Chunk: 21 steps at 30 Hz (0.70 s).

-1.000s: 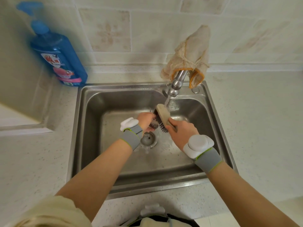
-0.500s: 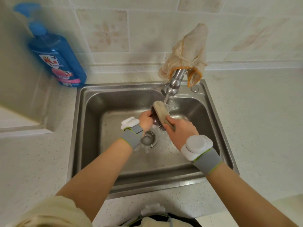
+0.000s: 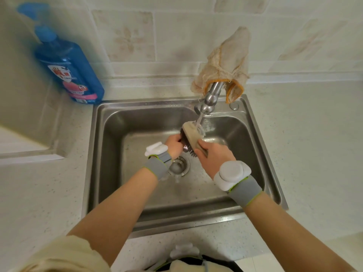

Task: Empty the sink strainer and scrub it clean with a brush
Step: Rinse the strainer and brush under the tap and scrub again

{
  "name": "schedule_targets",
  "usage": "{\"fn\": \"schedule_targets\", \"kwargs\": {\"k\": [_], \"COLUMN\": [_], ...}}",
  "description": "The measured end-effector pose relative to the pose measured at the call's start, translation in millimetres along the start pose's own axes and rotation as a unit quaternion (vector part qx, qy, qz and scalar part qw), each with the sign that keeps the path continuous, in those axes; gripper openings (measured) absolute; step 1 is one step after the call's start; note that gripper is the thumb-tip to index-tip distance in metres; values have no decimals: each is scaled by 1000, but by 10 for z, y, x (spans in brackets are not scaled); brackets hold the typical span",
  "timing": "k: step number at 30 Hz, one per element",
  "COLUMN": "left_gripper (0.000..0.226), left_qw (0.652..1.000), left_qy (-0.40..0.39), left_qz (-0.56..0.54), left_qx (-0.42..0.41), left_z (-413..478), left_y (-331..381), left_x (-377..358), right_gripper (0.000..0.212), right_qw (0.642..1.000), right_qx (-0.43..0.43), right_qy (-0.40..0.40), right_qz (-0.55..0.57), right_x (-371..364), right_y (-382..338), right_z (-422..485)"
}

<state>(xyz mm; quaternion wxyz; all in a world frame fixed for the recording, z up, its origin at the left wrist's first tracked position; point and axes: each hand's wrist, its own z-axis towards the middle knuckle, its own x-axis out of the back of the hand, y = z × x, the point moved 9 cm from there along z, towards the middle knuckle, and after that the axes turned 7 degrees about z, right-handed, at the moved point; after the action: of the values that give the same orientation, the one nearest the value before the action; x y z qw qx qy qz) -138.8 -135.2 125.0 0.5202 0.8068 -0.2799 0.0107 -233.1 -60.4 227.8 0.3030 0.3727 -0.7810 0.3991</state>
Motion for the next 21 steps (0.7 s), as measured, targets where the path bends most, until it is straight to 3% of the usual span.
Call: {"fn": "schedule_targets", "kwargs": {"k": [5,9,13,17,21], "left_gripper": [22,16,17,21,16], "left_qw": [1000,1000,999,1000,1000], "left_qy": [0,-18,-24,-14,-6], "left_qz": [29,8,45,-18,5], "left_qx": [-4,3,-16,2,-3], "left_z": [34,40,43,75,55], "left_y": [0,-6,43,-27,13], "left_x": [37,-21,-71,-89,-57], "right_gripper": [41,43,43,44,44], "right_qw": [999,1000,997,999,997], "right_qx": [-30,-4,-51,-20,-46], "right_qy": [27,2,40,11,37], "right_qz": [29,20,52,37,51], "right_x": [104,-5,131,27,93], "right_y": [116,47,246,180,257], "right_z": [89,-31,51,-38,34]}}
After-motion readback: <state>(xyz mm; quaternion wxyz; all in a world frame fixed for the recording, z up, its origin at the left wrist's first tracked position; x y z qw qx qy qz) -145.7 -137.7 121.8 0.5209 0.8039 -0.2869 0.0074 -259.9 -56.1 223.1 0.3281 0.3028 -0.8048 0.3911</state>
